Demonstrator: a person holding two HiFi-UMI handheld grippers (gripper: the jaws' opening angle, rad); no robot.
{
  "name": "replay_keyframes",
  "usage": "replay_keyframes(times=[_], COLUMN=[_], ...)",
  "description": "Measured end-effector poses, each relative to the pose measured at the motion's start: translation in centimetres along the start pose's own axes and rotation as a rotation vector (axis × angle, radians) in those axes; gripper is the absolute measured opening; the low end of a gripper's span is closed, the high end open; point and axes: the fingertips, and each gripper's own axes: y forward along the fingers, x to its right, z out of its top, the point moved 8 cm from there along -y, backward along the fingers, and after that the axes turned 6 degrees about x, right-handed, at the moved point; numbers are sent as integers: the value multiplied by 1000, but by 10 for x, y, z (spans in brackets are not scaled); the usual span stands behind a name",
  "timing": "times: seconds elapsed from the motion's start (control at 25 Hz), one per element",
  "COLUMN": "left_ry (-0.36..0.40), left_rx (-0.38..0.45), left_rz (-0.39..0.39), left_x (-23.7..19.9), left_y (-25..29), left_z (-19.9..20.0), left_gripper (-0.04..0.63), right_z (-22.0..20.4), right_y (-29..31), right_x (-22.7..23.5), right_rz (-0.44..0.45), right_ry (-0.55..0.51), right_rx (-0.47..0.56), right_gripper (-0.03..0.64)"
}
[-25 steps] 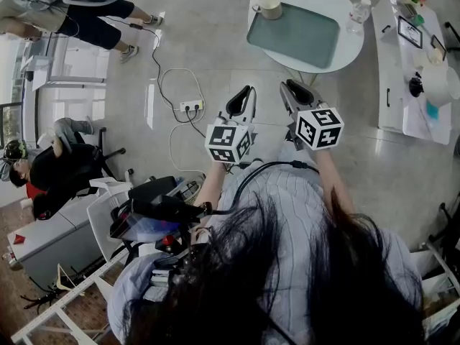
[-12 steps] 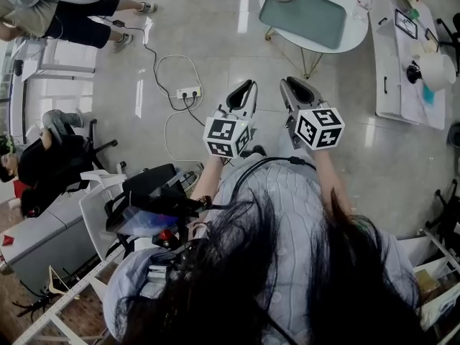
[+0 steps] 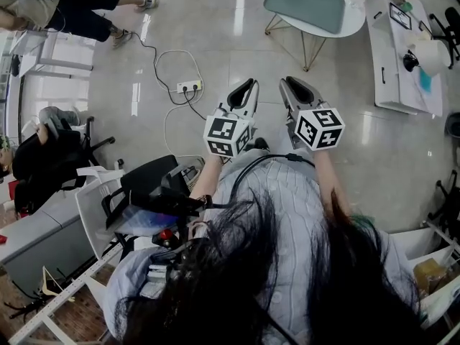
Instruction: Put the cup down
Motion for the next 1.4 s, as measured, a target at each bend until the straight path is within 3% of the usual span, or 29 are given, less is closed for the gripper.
replay_keyframes(times=[0.44,0.8,1.4], left_ry=[-23,-39,-34], left_rx=[17,52,38], left_rz=[12,26,20], left_x=[17,25,23], left_y=[-58,-65,-67], left_z=[-20,-17,-18], left_gripper=[44,44,44], right_z=[-30,-26,-28], right_y=[-39,-48,-45], right_x=[-44,-50,-54], right_rz=[28,57,67], right_ry=[-49,-72,-81], right_rx=[-35,-47,-51], right_gripper=[69,60,54])
